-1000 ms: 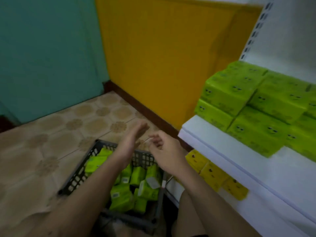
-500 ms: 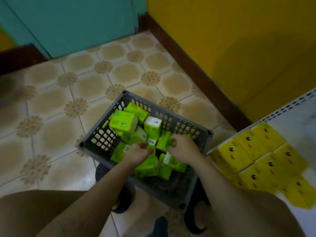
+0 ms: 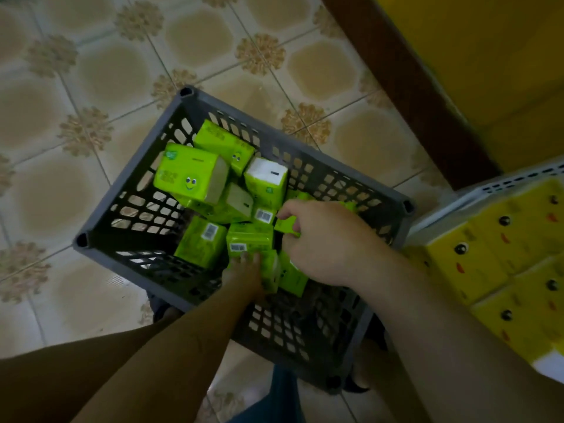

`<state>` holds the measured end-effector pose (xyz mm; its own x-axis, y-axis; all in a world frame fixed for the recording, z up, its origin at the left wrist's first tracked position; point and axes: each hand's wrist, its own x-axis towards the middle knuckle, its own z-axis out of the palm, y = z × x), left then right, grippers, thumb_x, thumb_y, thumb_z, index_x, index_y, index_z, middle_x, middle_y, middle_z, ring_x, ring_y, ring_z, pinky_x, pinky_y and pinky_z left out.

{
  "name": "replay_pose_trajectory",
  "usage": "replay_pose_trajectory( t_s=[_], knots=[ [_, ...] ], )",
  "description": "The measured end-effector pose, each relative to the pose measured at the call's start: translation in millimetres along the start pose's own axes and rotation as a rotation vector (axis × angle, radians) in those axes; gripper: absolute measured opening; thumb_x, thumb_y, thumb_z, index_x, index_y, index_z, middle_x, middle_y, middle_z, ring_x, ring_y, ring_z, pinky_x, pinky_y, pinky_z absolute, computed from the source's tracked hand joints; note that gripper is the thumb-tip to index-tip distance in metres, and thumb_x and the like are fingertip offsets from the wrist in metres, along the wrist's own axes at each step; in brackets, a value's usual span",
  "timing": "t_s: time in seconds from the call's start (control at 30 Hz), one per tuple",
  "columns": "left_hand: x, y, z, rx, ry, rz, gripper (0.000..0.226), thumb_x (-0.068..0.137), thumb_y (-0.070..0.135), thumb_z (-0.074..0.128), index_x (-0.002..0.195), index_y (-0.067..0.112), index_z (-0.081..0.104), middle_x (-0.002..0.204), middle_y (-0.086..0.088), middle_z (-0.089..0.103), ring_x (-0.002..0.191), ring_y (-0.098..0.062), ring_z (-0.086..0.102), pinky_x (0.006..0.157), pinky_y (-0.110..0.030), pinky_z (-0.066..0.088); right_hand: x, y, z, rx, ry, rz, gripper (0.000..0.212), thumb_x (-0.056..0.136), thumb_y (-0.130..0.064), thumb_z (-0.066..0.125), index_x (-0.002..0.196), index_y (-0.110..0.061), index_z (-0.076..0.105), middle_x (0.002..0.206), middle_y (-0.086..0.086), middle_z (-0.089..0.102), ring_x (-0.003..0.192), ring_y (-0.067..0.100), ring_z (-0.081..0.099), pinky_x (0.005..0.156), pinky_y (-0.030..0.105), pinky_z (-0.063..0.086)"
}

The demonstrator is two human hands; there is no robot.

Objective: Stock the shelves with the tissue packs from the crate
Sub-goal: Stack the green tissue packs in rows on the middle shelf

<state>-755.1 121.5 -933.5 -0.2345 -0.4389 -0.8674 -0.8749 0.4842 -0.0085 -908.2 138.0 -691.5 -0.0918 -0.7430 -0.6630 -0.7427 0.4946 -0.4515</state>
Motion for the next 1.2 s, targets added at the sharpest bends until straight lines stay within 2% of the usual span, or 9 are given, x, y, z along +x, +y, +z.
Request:
replay_pose_trajectory(
  t_s=[0.23, 0.47, 0.6, 0.73, 0.83, 0.97, 1.03, 1.1, 1.2],
  knots=[
    [-9, 2, -11, -0.035, 0.223, 0.071, 0.067, 0.079, 0.045, 0.067, 0.131, 0.017, 0.035, 0.13, -0.006, 0.05, 0.115, -0.03, 0.056, 0.091, -0.042, 0.042, -9, 7, -18, -0.029, -0.044, 0.029, 0.035, 0.098, -0.022, 0.048, 0.133, -0.022, 0.048, 0.124, 0.005, 0.057, 0.099, 0.025, 0.058, 0.087, 0.043, 0.051],
    [-106, -18, -84, -1.173, 0.362, 0.104, 0.068, 0.081, 0.025, 0.075, 0.137, 0.012, 0.037, 0.121, -0.011, 0.058, 0.105, -0.027, 0.059, 0.082, -0.033, 0.05, -28, 6, -17, 0.002, 0.007, 0.062, 0.045, 0.099, -0.027, 0.048, 0.143, -0.024, 0.038, 0.127, 0.006, 0.055, 0.101, 0.026, 0.06, 0.088, 0.047, 0.052],
    [-191, -26, -104, -1.696, 0.177, 0.327, 0.07, 0.056, 0.032, 0.075, 0.12, 0.025, 0.046, 0.122, -0.014, 0.061, 0.104, -0.029, 0.062, 0.084, -0.045, 0.052, -63, -1, -10, 0.38, 0.167, 0.084, 0.05, 0.099, -0.034, 0.052, 0.145, -0.024, 0.038, 0.138, 0.004, 0.051, 0.117, 0.025, 0.055, 0.091, 0.038, 0.049],
    [-263, -29, -100, -1.756, 0.125, 0.58, 0.067, 0.069, 0.029, 0.058, 0.134, 0.021, 0.045, 0.128, -0.01, 0.062, 0.111, -0.03, 0.059, 0.083, -0.042, 0.049, -114, -11, 2, 0.9, 0.222, 0.037, 0.044, 0.095, -0.037, 0.058, 0.137, -0.025, 0.052, 0.141, 0.0, 0.05, 0.124, 0.02, 0.053, 0.1, 0.037, 0.045],
    [-301, -25, -97, -1.844, 0.154, 0.671, 0.072, 0.078, 0.035, 0.06, 0.145, 0.018, 0.038, 0.135, -0.01, 0.058, 0.123, -0.032, 0.056, 0.102, -0.053, 0.044, -155, -20, 6, 1.113, 0.132, -0.085, 0.028, 0.093, -0.032, 0.062, 0.12, -0.034, 0.058, 0.12, -0.006, 0.066, 0.107, 0.017, 0.065, 0.1, 0.045, 0.049],
    [-361, -8, -87, -1.833, 0.239, 0.71, 0.071, 0.081, 0.062, 0.06, 0.138, 0.021, 0.051, 0.134, -0.009, 0.059, 0.122, -0.029, 0.056, 0.092, -0.048, 0.051, -201, -27, 15, 1.372, 0.364, -0.241, 0.059, 0.085, -0.014, 0.07, 0.137, -0.029, 0.046, 0.124, 0.002, 0.066, 0.109, 0.025, 0.066, 0.089, 0.052, 0.054],
    [-387, 0, -78, -1.753, 0.253, 0.691, 0.077, 0.071, 0.072, 0.065, 0.135, 0.032, 0.05, 0.14, 0.002, 0.053, 0.126, -0.026, 0.051, 0.086, -0.045, 0.053, -223, -29, 21, 1.227, 0.641, -0.3, 0.079, 0.08, -0.011, 0.076, 0.144, -0.033, 0.035, 0.133, -0.004, 0.058, 0.118, 0.017, 0.059, 0.09, 0.04, 0.054],
    [-407, 5, -72, -1.8, 0.201, 0.678, 0.081, 0.067, 0.073, 0.062, 0.137, 0.036, 0.046, 0.144, 0.004, 0.045, 0.13, -0.03, 0.046, 0.09, -0.054, 0.052, -243, -28, 28, 0.728, 0.916, -0.368, 0.089, 0.074, -0.016, 0.08, 0.145, -0.037, 0.031, 0.136, -0.012, 0.047, 0.126, 0.007, 0.047, 0.098, 0.031, 0.046],
    [-435, 11, -81, -1.951, -0.153, 0.881, 0.069, 0.08, 0.067, 0.046, 0.13, 0.022, 0.061, 0.134, -0.012, 0.059, 0.123, -0.039, 0.054, 0.1, -0.061, 0.042, -270, -26, 35, -0.164, 1.144, -0.551, 0.078, 0.064, -0.015, 0.075, 0.136, -0.027, 0.047, 0.125, -0.001, 0.049, 0.12, 0.02, 0.043, 0.103, 0.05, 0.042]
  ],
)
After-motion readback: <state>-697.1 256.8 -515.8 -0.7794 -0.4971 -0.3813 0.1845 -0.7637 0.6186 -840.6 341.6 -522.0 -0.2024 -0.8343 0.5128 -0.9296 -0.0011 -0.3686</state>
